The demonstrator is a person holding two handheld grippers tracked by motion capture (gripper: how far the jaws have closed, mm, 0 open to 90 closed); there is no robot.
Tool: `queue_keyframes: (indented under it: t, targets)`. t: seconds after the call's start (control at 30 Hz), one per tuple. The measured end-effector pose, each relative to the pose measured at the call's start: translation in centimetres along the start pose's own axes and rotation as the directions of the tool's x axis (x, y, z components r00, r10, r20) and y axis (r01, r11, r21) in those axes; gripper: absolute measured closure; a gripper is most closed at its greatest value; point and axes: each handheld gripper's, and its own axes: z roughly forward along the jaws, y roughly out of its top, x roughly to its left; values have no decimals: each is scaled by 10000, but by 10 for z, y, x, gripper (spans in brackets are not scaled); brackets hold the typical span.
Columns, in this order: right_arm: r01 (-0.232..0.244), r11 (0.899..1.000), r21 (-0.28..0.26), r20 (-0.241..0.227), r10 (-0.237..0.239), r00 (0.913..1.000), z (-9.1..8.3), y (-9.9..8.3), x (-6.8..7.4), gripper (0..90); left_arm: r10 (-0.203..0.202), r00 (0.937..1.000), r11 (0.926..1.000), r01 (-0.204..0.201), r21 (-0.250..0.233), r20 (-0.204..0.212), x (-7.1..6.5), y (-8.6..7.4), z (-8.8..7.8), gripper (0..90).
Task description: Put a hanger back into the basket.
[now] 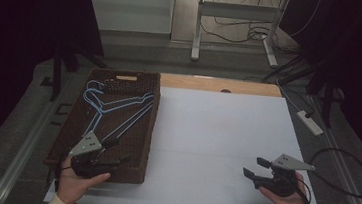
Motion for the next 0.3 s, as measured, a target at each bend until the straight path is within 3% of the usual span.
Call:
queue_keyframes:
  t: [0.3]
  targets:
    - [157,9998,-140,18,-156,9999,1,0,2,317,16,10000,10000,-16,14,12,1,0,0,313]
